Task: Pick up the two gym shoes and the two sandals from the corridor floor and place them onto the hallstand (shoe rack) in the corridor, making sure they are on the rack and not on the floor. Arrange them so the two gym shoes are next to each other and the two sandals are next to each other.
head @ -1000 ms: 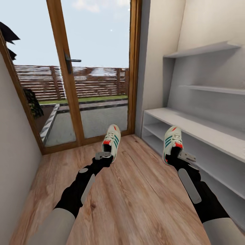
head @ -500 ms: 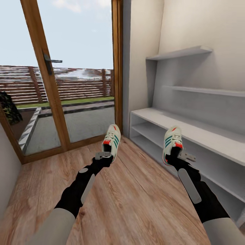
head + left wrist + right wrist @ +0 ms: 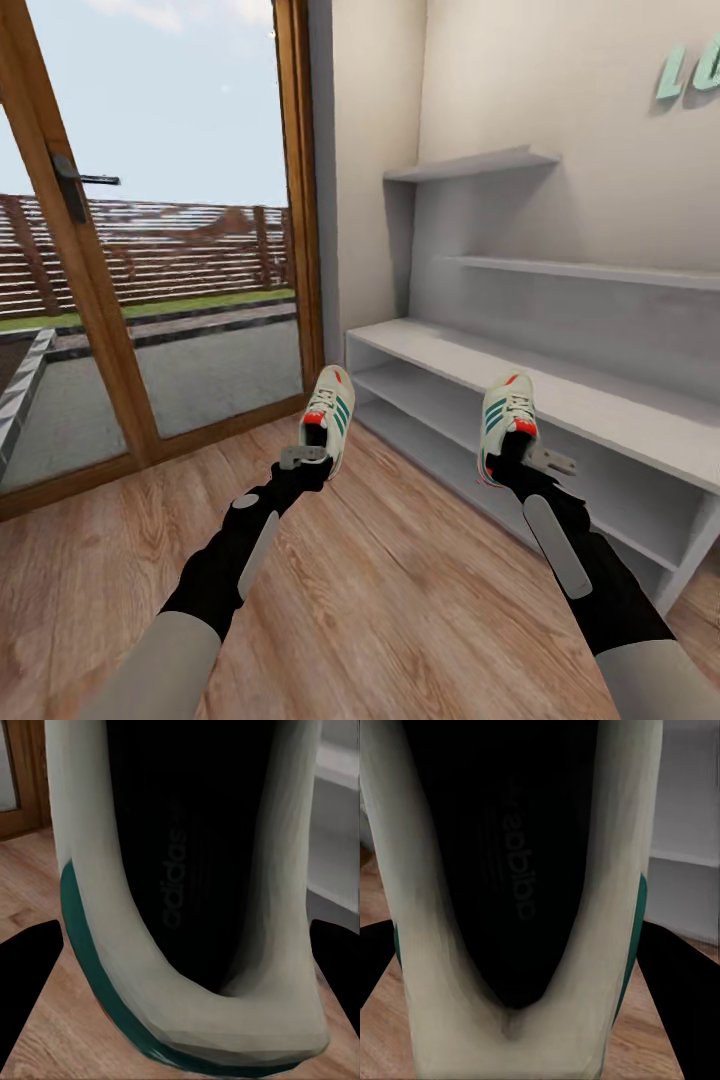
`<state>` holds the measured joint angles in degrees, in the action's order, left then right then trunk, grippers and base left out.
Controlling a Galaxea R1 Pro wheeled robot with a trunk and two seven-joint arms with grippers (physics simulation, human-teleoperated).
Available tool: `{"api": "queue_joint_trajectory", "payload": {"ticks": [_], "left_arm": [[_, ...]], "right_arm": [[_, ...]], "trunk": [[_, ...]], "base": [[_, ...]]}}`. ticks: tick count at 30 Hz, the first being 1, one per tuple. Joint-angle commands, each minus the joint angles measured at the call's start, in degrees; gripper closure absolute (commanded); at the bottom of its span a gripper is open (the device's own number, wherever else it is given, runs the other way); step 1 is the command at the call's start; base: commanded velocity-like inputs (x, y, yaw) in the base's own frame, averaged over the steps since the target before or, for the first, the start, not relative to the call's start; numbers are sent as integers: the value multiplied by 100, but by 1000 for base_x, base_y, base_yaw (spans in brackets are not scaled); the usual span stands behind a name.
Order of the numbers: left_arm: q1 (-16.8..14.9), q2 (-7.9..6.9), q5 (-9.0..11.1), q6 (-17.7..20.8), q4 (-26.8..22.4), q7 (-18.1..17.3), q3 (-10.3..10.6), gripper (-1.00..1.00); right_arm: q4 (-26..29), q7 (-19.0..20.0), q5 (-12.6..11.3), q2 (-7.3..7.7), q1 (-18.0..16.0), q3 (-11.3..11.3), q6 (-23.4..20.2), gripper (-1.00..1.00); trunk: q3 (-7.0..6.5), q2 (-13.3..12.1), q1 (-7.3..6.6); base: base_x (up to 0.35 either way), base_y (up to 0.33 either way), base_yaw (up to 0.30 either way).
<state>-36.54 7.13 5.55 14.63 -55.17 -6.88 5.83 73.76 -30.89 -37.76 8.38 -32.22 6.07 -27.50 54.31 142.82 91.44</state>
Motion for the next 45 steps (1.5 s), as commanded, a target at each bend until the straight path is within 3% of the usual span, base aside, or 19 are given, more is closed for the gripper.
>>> {"api": "queue_joint_trajectory", "payload": {"ticks": [1, 12, 45], "left_arm": [[-1, -1, 61, 40, -9, -6, -2, 100], [-1, -1, 61, 40, -10, -6, -2, 100], [0, 4, 61, 38, -10, -6, -1, 100]], "right_arm": [[7, -56, -47, 6, -7, 17, -9, 100], [7, -53, -47, 6, -5, 16, -8, 100], [7, -53, -47, 6, -4, 9, -9, 100]], "trunk": [[2, 2, 1], [-41, 2, 1], [-171, 2, 1]], "base": [[222, 205, -269], [208, 230, -269], [41, 70, -269]]}}
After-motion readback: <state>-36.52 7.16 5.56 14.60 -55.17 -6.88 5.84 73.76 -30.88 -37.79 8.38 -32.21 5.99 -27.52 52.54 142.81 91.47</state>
